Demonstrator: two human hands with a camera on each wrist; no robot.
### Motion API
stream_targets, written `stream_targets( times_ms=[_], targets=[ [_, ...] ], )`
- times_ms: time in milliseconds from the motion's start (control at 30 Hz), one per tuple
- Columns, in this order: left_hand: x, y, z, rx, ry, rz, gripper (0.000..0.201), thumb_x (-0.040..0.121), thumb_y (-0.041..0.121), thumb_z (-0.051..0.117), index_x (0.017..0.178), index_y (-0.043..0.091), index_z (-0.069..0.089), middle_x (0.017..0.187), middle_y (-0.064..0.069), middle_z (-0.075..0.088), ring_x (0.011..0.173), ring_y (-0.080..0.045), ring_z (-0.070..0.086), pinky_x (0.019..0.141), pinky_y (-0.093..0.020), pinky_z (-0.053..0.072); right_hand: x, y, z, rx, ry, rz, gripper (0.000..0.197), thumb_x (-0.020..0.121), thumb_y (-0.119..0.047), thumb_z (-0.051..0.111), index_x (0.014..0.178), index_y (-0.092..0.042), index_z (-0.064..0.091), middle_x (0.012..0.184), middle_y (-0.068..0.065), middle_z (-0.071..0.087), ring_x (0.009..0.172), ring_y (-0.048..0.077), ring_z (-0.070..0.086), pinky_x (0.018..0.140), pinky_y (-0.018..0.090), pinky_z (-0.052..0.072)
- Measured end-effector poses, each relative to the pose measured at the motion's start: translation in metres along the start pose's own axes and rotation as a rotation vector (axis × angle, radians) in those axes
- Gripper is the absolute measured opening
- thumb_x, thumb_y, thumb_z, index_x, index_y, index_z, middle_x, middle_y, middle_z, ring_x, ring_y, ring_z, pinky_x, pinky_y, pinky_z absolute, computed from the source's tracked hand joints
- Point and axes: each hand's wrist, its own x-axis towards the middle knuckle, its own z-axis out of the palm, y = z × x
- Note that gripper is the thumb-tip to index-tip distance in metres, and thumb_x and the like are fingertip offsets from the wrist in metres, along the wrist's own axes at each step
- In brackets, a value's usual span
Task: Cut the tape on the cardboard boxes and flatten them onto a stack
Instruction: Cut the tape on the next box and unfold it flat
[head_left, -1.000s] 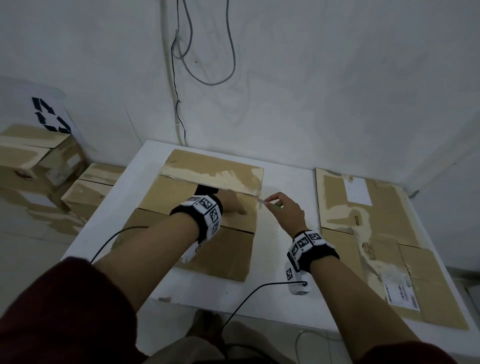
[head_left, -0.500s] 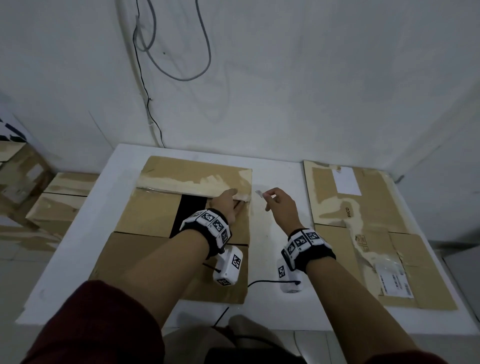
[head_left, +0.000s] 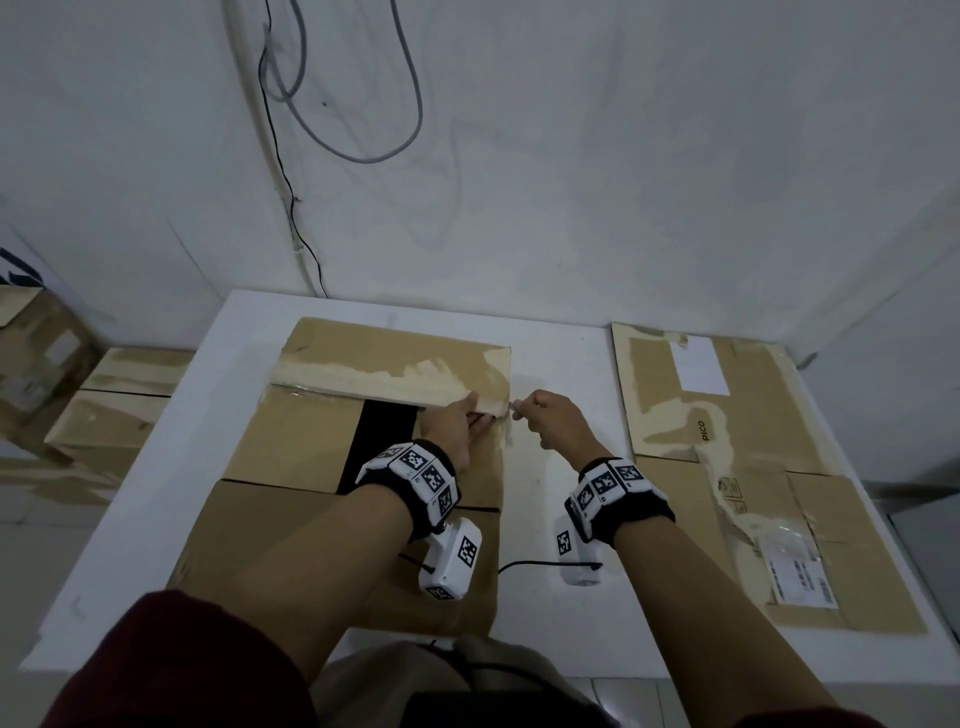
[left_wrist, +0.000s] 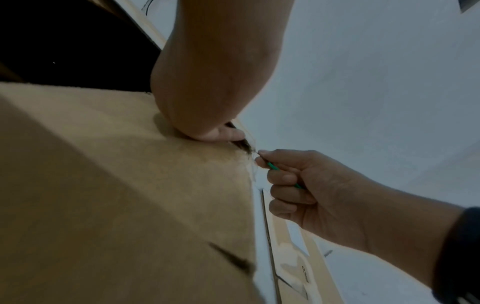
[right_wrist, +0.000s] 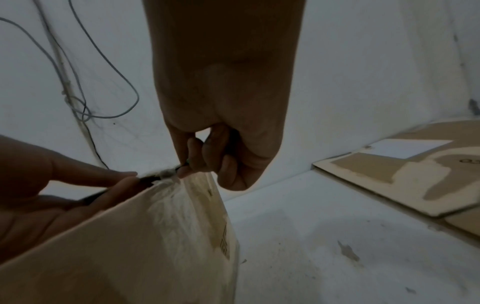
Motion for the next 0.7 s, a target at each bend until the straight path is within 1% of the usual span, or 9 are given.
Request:
stream_targets(
  times_ms=[33, 100, 233, 267, 367, 467, 500, 600, 700],
  targets=[
    [0.001, -0.001, -0.001, 0.023, 0.011, 0.029, 0.011, 0.09, 0.01, 0.065, 0.092, -0.001, 0.064, 0.083, -0.008, 0.065, 0.069, -0.016, 0.061, 0.059, -0.025, 0.058, 0.001, -0.001, 0.0, -0.012, -0.006, -0.001, 0.026, 0.097, -0.027, 0.056, 0.086, -0.004, 0.062, 0.073, -0.008, 0.059, 0.064, 0.011, 0.044, 0.052, 0.022, 0.035],
    [0.003, -0.005, -0.003, 0.064, 0.048, 0.105, 0.015, 0.087, 0.012, 0.069, 0.096, 0.002, 0.065, 0.076, -0.004, 0.064, 0.063, -0.014, 0.058, 0.057, -0.026, 0.051, 0.002, -0.004, 0.0, -0.025, -0.01, -0.007, 0.024, 0.097, -0.025, 0.056, 0.08, -0.009, 0.058, 0.08, -0.007, 0.064, 0.067, 0.011, 0.047, 0.055, 0.023, 0.038],
    [0.002, -0.014, -0.007, -0.01, 0.068, 0.162, 0.011, 0.086, 0.008, 0.07, 0.095, 0.007, 0.064, 0.078, -0.002, 0.064, 0.063, -0.013, 0.056, 0.064, -0.026, 0.05, 0.001, -0.006, -0.006, -0.025, -0.082, -0.005, 0.02, 0.095, -0.021, 0.057, 0.078, -0.009, 0.057, 0.065, -0.014, 0.06, 0.062, 0.011, 0.044, 0.052, 0.022, 0.036],
    [0.001, -0.015, -0.007, -0.021, 0.056, 0.166, 0.009, 0.086, 0.007, 0.069, 0.093, 0.009, 0.064, 0.079, -0.002, 0.065, 0.064, -0.013, 0.056, 0.065, -0.027, 0.051, 0.0, -0.006, -0.006, -0.041, -0.082, -0.009, 0.021, 0.095, -0.021, 0.057, 0.079, -0.009, 0.057, 0.067, -0.014, 0.06, 0.062, 0.011, 0.044, 0.051, 0.022, 0.036],
    [0.002, -0.016, -0.006, -0.052, 0.03, 0.182, 0.008, 0.087, 0.003, 0.068, 0.09, 0.01, 0.064, 0.08, -0.002, 0.065, 0.065, -0.012, 0.057, 0.061, -0.021, 0.051, -0.001, -0.001, 0.001, -0.042, -0.025, -0.007, 0.024, 0.097, -0.025, 0.055, 0.077, -0.011, 0.055, 0.083, -0.006, 0.067, 0.065, 0.011, 0.047, 0.054, 0.023, 0.04],
    [0.002, -0.016, -0.007, -0.116, 0.032, 0.175, 0.018, 0.087, 0.001, 0.067, 0.104, 0.004, 0.062, 0.091, -0.005, 0.066, 0.07, -0.01, 0.06, 0.058, -0.015, 0.052, -0.002, 0.002, 0.002, 0.012, -0.035, 0.001, 0.025, 0.096, -0.023, 0.056, 0.074, -0.012, 0.052, 0.089, 0.002, 0.069, 0.064, 0.013, 0.044, 0.051, 0.024, 0.037],
    [0.003, -0.016, -0.007, -0.11, 0.025, 0.174, 0.02, 0.087, 0.001, 0.067, 0.106, 0.003, 0.062, 0.095, -0.007, 0.066, 0.072, -0.011, 0.061, 0.059, -0.015, 0.053, -0.003, 0.001, 0.0, 0.006, -0.049, -0.003, 0.024, 0.096, -0.022, 0.056, 0.074, -0.012, 0.052, 0.089, 0.003, 0.069, 0.063, 0.013, 0.044, 0.051, 0.023, 0.036],
    [0.003, -0.019, -0.006, -0.067, -0.003, 0.18, 0.026, 0.087, 0.0, 0.067, 0.112, 0.0, 0.062, 0.103, -0.01, 0.067, 0.081, -0.013, 0.065, 0.069, -0.018, 0.056, -0.004, -0.001, -0.002, -0.046, -0.031, -0.017, 0.021, 0.096, -0.018, 0.051, 0.081, -0.004, 0.057, 0.079, -0.006, 0.065, 0.062, 0.011, 0.044, 0.05, 0.022, 0.036],
    [0.002, -0.019, -0.003, -0.087, 0.027, 0.194, 0.023, 0.087, 0.0, 0.066, 0.109, 0.004, 0.062, 0.099, -0.009, 0.066, 0.076, -0.011, 0.064, 0.074, -0.021, 0.056, -0.007, 0.0, 0.007, -0.046, -0.011, -0.013, 0.02, 0.095, -0.015, 0.05, 0.079, -0.006, 0.058, 0.071, -0.002, 0.059, 0.061, 0.014, 0.044, 0.05, 0.023, 0.036]
  ],
)
